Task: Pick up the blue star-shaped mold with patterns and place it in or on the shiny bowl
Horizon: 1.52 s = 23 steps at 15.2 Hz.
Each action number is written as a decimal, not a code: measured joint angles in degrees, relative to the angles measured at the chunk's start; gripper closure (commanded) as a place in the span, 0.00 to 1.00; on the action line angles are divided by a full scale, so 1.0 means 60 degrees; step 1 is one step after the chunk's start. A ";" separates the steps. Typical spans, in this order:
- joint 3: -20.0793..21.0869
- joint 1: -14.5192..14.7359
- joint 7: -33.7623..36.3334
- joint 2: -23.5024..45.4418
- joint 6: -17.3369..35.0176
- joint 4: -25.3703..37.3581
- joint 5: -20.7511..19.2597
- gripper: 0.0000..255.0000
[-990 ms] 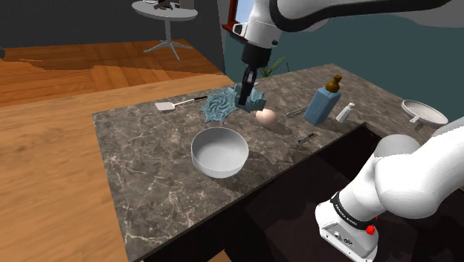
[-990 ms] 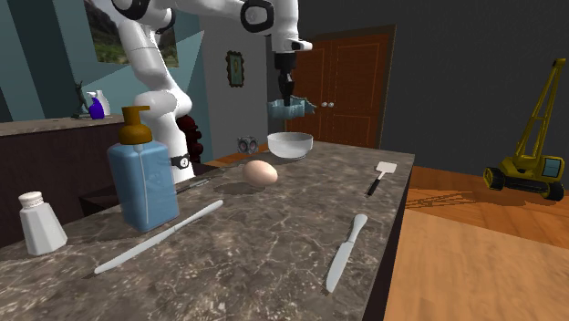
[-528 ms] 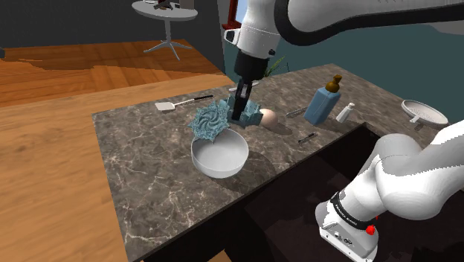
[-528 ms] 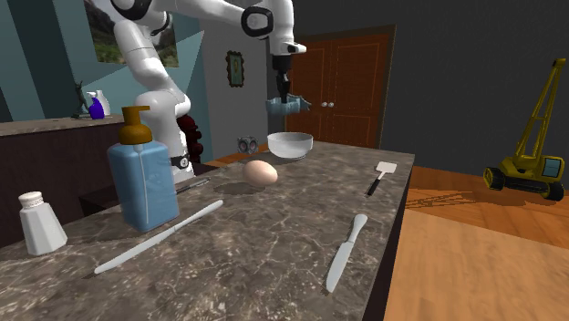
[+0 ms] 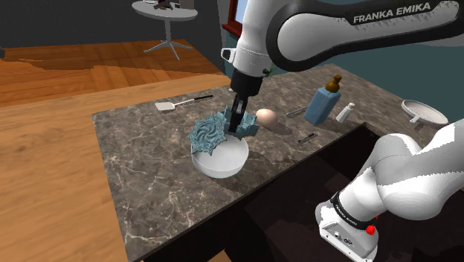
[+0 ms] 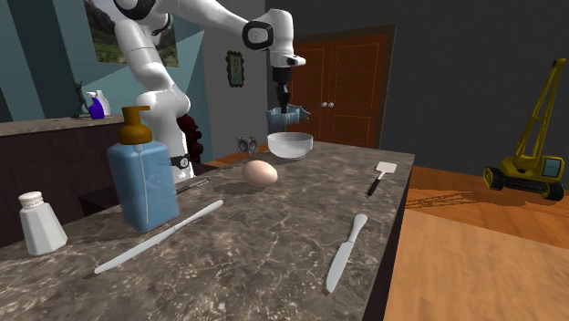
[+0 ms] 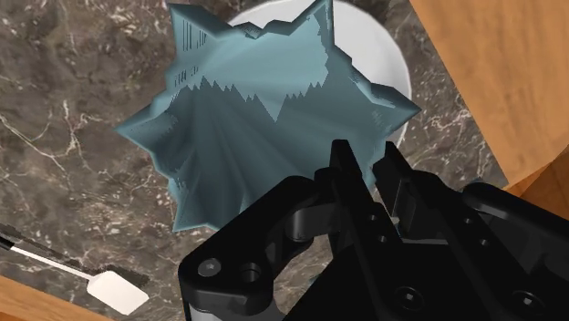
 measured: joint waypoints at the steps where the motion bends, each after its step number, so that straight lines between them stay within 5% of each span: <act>1: 0.0017 0.0010 -0.0003 0.0038 0.0127 -0.0088 0.0014 1.00; 10: 0.0082 0.0048 -0.0182 0.0507 0.1366 -0.0868 0.0128 1.00; 17: 0.0082 0.0049 -0.0223 0.0571 0.1547 -0.0983 0.0145 1.00; 18: 0.0082 0.0049 -0.0223 0.0571 0.1548 -0.0984 0.0145 0.00; 23: 0.0082 0.0049 -0.0223 0.0568 0.1549 -0.0982 0.0145 0.00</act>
